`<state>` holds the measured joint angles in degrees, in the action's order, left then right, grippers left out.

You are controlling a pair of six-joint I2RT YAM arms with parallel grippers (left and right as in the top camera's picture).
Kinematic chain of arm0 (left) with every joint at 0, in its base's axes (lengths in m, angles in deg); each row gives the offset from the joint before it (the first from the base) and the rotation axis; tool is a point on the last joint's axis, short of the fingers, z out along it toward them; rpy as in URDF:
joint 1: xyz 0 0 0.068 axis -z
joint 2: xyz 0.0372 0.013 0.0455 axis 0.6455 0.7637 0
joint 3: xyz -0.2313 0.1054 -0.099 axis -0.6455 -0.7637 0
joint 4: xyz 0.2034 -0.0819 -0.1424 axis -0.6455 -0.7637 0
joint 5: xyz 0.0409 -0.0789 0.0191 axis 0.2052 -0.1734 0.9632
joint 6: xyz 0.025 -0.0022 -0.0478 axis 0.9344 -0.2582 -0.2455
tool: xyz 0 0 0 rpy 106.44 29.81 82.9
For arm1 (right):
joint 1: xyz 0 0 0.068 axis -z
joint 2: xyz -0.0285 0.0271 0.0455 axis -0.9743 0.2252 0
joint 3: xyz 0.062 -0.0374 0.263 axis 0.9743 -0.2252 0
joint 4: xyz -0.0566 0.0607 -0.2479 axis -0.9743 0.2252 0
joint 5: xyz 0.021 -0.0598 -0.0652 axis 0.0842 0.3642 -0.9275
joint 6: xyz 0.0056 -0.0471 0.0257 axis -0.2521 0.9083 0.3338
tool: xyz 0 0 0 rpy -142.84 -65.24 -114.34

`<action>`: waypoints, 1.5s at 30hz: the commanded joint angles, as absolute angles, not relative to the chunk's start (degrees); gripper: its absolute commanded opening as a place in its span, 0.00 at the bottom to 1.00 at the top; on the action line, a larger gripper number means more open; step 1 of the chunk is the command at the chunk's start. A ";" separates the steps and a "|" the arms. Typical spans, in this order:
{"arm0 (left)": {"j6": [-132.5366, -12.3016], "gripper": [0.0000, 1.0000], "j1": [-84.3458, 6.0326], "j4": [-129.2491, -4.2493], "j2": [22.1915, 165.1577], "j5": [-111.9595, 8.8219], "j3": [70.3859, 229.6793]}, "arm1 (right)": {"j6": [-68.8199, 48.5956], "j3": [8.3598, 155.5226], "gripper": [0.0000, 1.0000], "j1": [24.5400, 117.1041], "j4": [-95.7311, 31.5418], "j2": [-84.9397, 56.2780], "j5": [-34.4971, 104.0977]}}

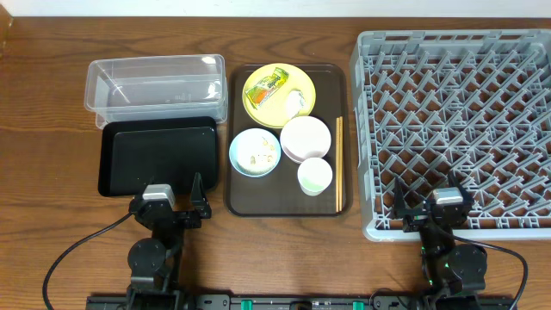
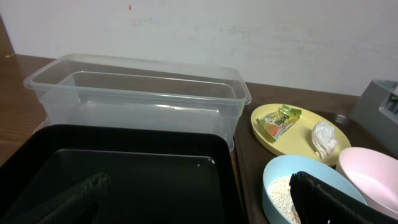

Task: Sort waste into correct bins and load items into the dishwasher rack

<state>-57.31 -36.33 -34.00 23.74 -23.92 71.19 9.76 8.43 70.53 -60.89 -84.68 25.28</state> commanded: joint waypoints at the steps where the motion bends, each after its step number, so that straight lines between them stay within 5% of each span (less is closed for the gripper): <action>1: -56.78 0.94 -36.15 -36.60 23.37 -21.78 70.39 | 10.50 8.36 0.99 69.83 -60.59 -84.66 25.68; 17: -56.80 0.94 -36.15 -36.58 23.37 -21.78 70.39 | 11.37 8.38 0.99 69.83 -61.02 -84.66 23.82; 31: -65.94 0.94 -36.15 -39.07 24.01 -23.55 72.00 | 1.03 9.74 0.99 69.85 -59.93 -84.50 23.80; 45: -65.89 0.94 -36.15 -49.27 48.79 -30.00 92.44 | 1.80 26.57 0.99 69.85 -48.43 -67.96 21.61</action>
<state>-65.22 -36.33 -47.99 44.00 -27.00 87.00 2.26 22.33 70.53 -49.94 -71.72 23.51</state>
